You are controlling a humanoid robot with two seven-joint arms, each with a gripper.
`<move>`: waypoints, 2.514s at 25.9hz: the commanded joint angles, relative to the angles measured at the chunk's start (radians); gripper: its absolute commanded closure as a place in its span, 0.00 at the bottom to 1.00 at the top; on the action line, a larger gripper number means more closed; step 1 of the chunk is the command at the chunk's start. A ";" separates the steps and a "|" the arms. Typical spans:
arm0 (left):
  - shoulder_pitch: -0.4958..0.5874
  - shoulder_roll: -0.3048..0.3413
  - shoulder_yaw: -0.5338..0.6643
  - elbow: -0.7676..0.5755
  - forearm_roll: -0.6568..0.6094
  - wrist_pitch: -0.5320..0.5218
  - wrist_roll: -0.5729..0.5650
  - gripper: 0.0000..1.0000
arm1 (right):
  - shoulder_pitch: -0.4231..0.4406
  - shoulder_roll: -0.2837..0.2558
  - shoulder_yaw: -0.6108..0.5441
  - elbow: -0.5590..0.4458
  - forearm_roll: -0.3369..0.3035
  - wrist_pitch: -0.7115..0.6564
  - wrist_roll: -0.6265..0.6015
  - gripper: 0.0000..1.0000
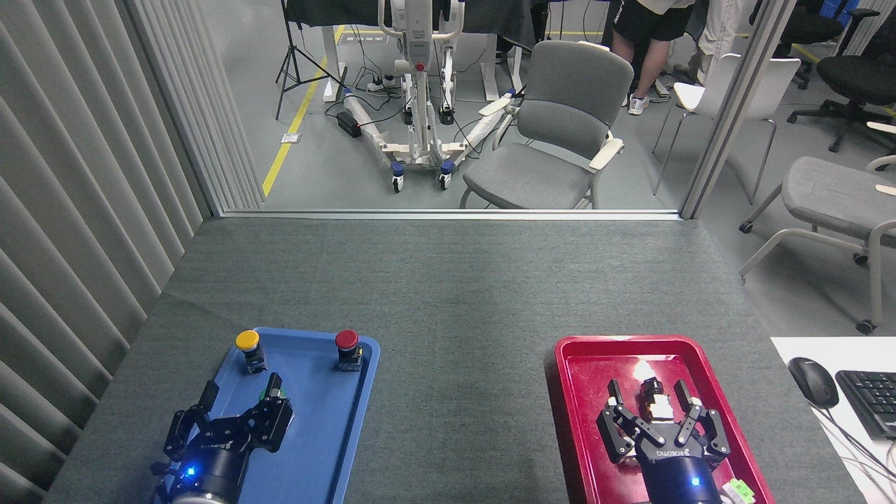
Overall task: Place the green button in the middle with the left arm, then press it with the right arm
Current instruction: 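Reach the left gripper down and grasp the green button on the blue tray, then lift the green button with the left gripper and carry it toward the table middle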
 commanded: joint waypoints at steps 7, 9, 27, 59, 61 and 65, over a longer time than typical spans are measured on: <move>0.060 0.020 0.006 -0.051 0.004 -0.002 0.037 0.00 | -0.001 0.020 0.001 0.001 0.010 0.005 0.001 0.00; 0.080 0.015 0.006 -0.067 -0.002 0.008 0.059 0.00 | -0.002 0.030 0.001 0.001 0.012 0.004 0.001 0.00; 0.082 0.026 0.006 -0.061 -0.050 -0.033 0.099 0.00 | 0.013 0.034 -0.001 0.007 0.042 0.013 -0.001 0.00; -0.199 0.077 -0.093 0.521 -0.146 -0.101 0.108 0.01 | 0.008 0.061 -0.016 0.022 0.070 -0.033 -0.010 0.00; -0.214 0.077 -0.102 0.536 -0.146 -0.101 0.109 0.01 | 0.008 0.061 -0.015 0.024 0.070 -0.034 -0.008 0.00; -0.234 0.072 -0.119 0.578 -0.145 -0.099 0.146 0.30 | 0.010 0.063 -0.013 0.027 0.076 -0.034 -0.008 0.00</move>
